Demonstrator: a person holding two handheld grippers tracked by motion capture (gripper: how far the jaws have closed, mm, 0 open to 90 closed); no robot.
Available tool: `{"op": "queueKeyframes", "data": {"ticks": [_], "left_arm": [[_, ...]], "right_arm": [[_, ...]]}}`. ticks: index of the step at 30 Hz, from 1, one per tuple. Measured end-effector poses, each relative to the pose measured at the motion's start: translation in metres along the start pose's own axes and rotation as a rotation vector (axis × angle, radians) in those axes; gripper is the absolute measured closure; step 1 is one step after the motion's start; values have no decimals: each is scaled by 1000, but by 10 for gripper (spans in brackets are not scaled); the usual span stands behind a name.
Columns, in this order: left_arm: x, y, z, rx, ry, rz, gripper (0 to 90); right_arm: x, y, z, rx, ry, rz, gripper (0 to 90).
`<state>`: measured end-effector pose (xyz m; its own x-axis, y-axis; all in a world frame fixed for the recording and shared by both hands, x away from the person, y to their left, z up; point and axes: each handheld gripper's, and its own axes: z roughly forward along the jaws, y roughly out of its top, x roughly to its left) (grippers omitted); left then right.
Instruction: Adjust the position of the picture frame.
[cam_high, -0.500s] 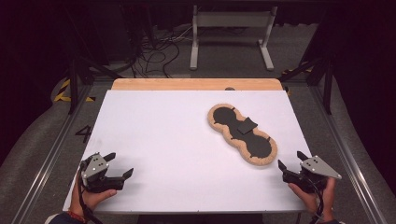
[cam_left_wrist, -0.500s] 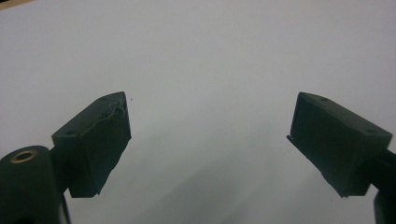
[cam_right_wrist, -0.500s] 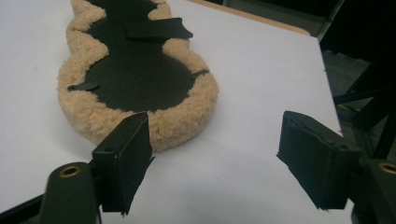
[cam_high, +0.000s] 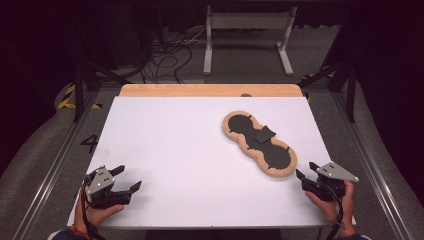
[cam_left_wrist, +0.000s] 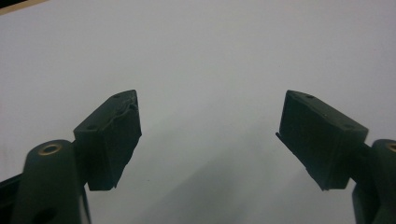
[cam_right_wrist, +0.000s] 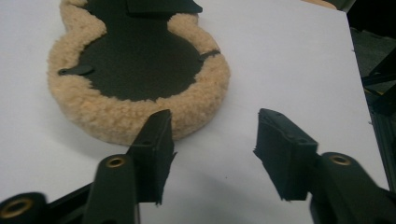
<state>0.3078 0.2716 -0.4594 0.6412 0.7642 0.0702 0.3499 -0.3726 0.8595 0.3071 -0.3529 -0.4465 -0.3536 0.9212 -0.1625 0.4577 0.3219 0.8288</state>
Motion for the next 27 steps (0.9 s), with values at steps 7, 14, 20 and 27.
{"op": "queueKeyframes", "data": {"ticks": [7, 14, 20, 27], "left_arm": [[-1, 1, 2, 2, -3, -2, 269], [-2, 2, 2, 16, -27, 9, 450], [0, 1, 3, 23, -40, 2, 571], [-2, 2, 2, 30, -71, 27, 792]], "right_arm": [[-10, 11, 13, 8, 27, 15, 746], [-20, 22, 30, 22, 30, 31, 838], [-32, 28, 45, 36, 32, 64, 858], [-36, 37, 62, 67, 33, 73, 869]]}}
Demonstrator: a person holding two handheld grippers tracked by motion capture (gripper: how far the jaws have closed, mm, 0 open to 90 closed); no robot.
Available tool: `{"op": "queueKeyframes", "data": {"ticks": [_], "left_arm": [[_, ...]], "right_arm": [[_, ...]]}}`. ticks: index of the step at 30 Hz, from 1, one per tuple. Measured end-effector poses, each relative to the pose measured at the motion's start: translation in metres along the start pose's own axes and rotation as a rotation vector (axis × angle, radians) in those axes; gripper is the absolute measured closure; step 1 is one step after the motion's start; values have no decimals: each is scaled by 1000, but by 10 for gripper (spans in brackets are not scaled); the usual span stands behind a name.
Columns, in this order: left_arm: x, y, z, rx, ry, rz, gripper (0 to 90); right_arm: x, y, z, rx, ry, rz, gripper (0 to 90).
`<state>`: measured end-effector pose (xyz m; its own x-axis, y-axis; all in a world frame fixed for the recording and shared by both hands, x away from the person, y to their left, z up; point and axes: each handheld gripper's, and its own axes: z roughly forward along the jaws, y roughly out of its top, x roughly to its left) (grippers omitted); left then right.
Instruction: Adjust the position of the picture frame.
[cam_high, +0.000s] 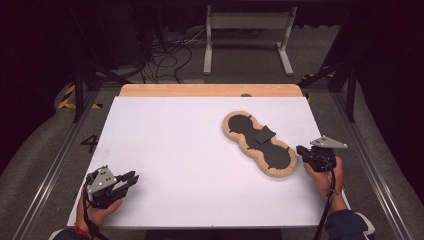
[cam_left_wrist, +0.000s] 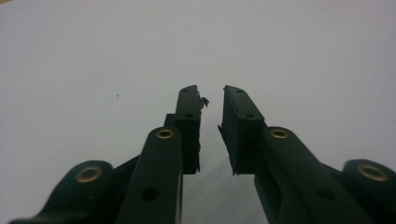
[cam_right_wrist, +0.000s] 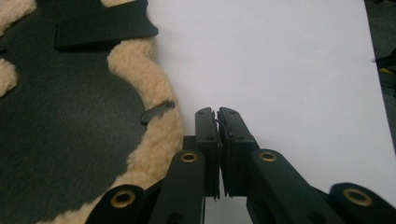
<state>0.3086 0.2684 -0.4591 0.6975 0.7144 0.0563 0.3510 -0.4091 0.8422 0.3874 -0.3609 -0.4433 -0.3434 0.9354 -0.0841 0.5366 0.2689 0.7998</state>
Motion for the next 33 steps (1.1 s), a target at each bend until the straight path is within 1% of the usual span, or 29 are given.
{"op": "queueKeyframes", "data": {"ticks": [1, 2, 3, 5, 7, 9, 10, 13, 16, 19, 22, 28, 33], "left_arm": [[0, 0, 0, -2, -6, -1, 810], [0, 0, 0, -5, -12, -3, 835], [0, 0, 0, -2, -19, -2, 841], [0, 0, 1, -1, -21, -1, 848], [0, 0, 1, 4, -23, 4, 847], [0, 0, 2, 7, -18, 5, 839], [0, 0, 2, 9, -20, 1, 834], [0, 0, 2, 13, -20, 2, 824], [0, 0, 2, 13, -19, 2, 822], [0, 0, 3, 13, -25, -1, 833], [0, 0, 3, 15, -30, 0, 831], [0, 0, 3, 22, -26, -1, 834], [0, 0, 3, 18, -29, -2, 835]], "right_arm": [[0, 1, 2, 0, -4, -3, 870], [-1, 1, 6, 18, -12, -17, 870], [-1, 1, 9, 23, -11, -16, 871], [-2, 0, 12, 28, 6, -10, 875], [-2, 0, 14, 34, 8, -16, 876], [-2, 1, 16, 39, 26, -12, 875], [-2, 1, 16, 44, 34, -10, 876], [-1, 4, 17, 37, 54, -1, 871], [1, 4, 19, 57, 47, -13, 878], [-1, 2, 20, 68, 63, 4, 891], [-1, 2, 20, 75, 71, 0, 899], [1, 2, 19, 84, 85, -17, 900], [2, 2, 18, 88, 93, -28, 900]]}}
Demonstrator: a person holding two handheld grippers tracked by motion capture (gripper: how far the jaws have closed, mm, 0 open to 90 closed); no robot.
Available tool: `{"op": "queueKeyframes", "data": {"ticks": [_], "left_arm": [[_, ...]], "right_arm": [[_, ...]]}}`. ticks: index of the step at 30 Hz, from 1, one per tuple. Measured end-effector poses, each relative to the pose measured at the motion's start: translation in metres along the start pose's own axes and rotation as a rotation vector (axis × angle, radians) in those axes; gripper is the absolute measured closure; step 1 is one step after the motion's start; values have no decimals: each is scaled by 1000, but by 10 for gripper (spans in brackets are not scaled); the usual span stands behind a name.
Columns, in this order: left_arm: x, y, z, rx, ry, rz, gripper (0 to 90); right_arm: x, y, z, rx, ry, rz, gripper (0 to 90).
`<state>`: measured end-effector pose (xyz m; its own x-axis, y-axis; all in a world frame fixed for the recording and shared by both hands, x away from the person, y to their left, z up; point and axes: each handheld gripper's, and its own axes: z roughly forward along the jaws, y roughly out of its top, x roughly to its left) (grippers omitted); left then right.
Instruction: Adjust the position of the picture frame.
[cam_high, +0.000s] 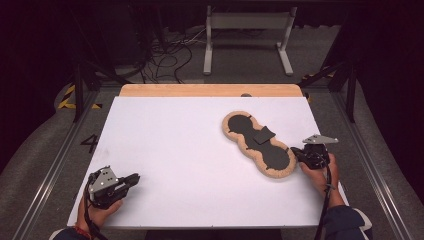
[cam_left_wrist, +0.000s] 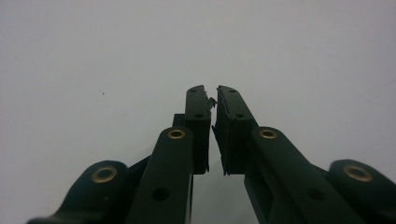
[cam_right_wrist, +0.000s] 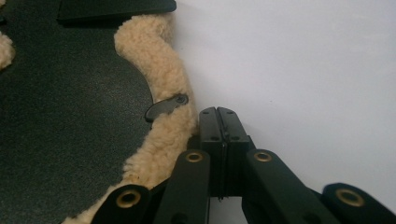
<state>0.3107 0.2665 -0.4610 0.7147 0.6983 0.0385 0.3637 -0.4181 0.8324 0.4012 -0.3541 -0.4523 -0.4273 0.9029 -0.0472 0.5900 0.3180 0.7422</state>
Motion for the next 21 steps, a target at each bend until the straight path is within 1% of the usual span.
{"op": "queueKeyframes", "data": {"ticks": [6, 10, 13, 15, 18, 21], "left_arm": [[0, 0, 0, 0, -2, 2, 830], [0, 0, -1, -1, -1, 5, 820], [-1, 0, 0, 0, -4, 3, 821], [-1, 0, 0, 6, -4, 8, 822], [-1, 0, 0, 5, -1, 8, 822], [-1, 0, -1, 2, 0, 6, 820]], "right_arm": [[3, -1, -1, 4, 21, -15, 900], [7, -1, -3, 12, 41, -44, 900], [10, -2, -4, 15, 55, -55, 900], [12, -2, -4, 14, 61, -68, 900], [15, -2, -5, 21, 79, -81, 900], [20, -1, -7, 35, 112, -114, 900]]}}
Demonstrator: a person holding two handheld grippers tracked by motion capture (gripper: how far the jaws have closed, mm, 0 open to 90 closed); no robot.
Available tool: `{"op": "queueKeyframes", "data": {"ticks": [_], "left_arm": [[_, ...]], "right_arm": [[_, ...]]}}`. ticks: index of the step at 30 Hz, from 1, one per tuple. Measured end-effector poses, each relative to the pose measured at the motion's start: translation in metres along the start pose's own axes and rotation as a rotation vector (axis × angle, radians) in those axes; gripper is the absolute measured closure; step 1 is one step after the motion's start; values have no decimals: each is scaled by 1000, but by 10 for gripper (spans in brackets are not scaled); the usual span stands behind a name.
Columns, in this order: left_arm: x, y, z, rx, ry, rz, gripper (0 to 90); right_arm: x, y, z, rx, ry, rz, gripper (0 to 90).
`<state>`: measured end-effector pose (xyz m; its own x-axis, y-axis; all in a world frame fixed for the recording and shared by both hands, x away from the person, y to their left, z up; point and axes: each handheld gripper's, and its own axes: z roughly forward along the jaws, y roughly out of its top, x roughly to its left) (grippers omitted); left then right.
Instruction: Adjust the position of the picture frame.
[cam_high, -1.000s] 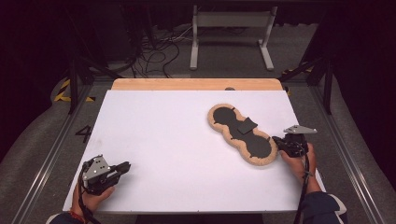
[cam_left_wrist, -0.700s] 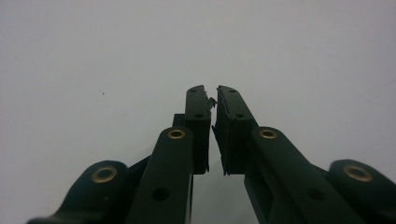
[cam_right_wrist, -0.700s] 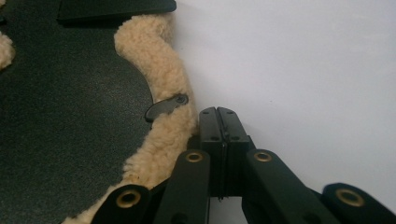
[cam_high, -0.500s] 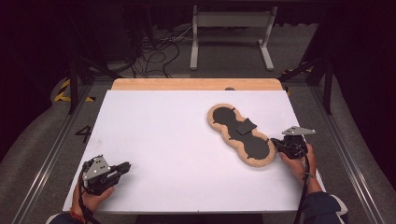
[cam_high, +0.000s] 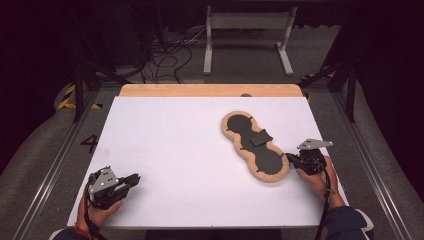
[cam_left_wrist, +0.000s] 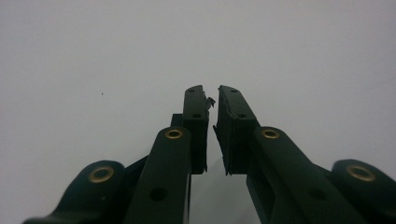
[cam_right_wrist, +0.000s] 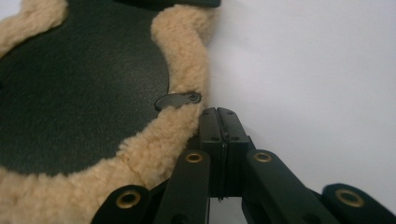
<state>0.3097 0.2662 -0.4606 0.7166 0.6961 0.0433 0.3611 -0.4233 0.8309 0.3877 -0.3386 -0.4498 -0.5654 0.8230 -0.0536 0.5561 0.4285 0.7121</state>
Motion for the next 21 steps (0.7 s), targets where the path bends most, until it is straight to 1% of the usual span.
{"op": "queueKeyframes", "data": {"ticks": [1, 4, 6, 7, 8, 9, 10, 11, 12, 13, 14, 15, 17, 20, 21], "left_arm": [[0, 0, 0, 0, 0, 0, 818], [0, 0, 0, 0, -1, -3, 816], [0, 0, 0, -1, -2, -2, 817], [0, 0, 0, -2, -3, -2, 817], [0, 0, 0, -2, -4, -6, 817], [0, 0, 1, 0, -4, -6, 815], [0, 0, 1, 0, -4, -6, 810], [0, 0, 1, -1, -4, -8, 806], [0, 0, 1, -1, -4, -8, 804], [0, 0, 1, -1, -3, -6, 804], [0, 0, 1, -2, -4, -6, 804], [-1, 0, 1, -2, -3, -17, 804], [0, 0, 1, 2, -5, 0, 804], [0, 0, 1, 3, -7, 0, 800], [0, 0, 1, 3, -8, -1, 797]], "right_arm": [[0, 0, 0, 0, 0, 0, 900], [8, 1, -1, 10, 21, -56, 900], [12, 1, -1, 9, 31, -70, 900], [17, 2, 0, 10, 54, -91, 900], [17, 2, 0, 10, 54, -91, 900], [21, 3, 0, 17, 79, -110, 900], [21, 3, 0, 17, 79, -110, 900], [28, 5, 0, 29, 140, -130, 900], [28, 5, 0, 29, 140, -130, 900], [33, 6, 0, 33, 161, -151, 900], [39, 8, 1, 39, 169, -169, 900], [45, 10, 1, 42, 180, -179, 900], [55, 12, 3, 38, 215, -200, 900], [73, 16, 5, 39, 240, -235, 900], [78, 18, 6, 34, 260, -246, 900]]}}
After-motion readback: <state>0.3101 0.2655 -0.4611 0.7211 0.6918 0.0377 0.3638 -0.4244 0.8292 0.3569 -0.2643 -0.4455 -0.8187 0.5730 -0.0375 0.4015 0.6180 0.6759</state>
